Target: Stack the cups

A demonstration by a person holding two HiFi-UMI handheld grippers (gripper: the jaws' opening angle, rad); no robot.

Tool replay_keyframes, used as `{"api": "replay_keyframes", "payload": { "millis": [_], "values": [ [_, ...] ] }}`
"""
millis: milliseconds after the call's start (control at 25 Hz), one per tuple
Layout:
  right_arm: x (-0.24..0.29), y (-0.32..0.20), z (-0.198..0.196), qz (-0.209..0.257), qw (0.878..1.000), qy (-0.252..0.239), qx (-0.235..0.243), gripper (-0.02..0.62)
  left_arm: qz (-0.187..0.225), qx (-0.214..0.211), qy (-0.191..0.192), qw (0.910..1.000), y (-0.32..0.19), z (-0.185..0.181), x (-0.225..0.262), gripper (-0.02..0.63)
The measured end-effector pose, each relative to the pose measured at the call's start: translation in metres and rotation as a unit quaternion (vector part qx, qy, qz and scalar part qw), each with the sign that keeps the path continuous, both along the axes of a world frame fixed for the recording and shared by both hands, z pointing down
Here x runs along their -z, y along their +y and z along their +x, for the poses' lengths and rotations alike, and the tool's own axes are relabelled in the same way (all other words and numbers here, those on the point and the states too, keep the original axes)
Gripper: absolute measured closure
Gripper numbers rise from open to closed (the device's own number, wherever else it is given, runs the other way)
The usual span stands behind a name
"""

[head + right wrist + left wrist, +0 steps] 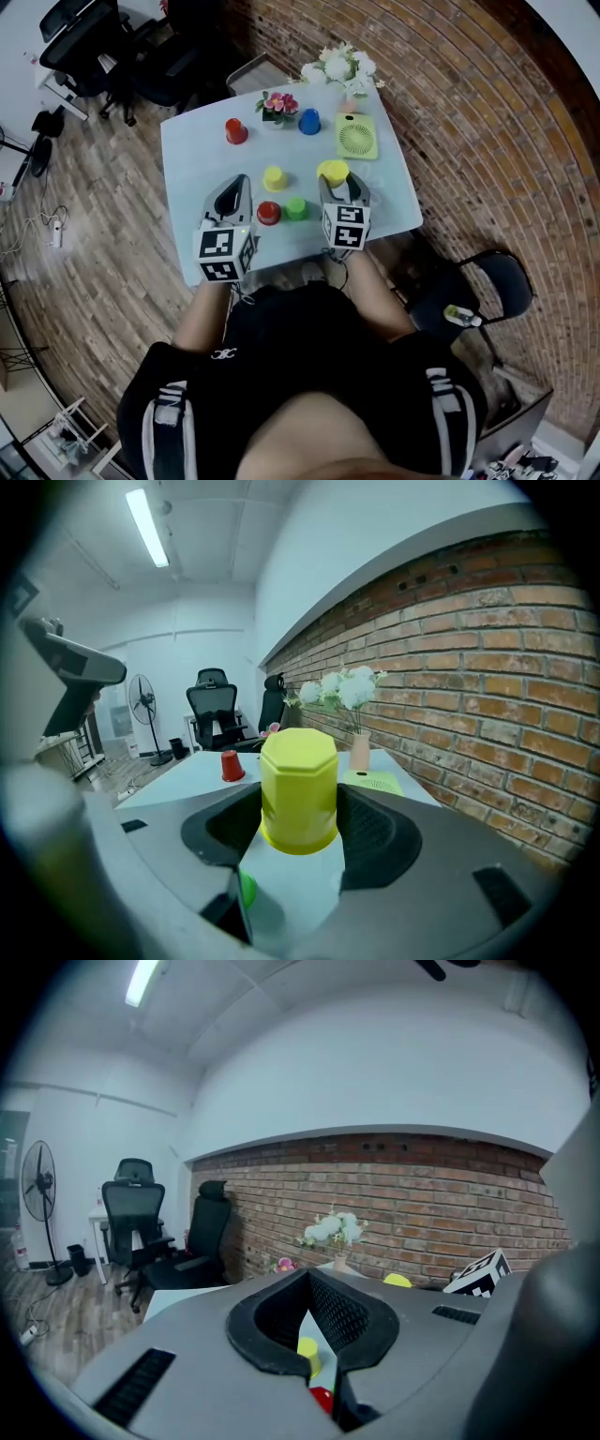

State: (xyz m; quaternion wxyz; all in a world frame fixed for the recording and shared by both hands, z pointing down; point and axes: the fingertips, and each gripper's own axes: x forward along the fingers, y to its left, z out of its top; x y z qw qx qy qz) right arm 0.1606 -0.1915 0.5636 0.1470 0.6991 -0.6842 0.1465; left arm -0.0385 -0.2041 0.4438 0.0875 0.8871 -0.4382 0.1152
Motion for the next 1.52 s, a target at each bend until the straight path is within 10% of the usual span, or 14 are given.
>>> {"api": "replay_keyframes", "payload": {
  "millis": [1520],
  "values": [
    [-0.145, 0.044, -0.024, -0.123, 0.992, 0.009, 0.026, 0.348, -0.049, 0.042, -0.025, 0.9976, 0.022, -0.039, -0.055, 0.603]
  ]
}}
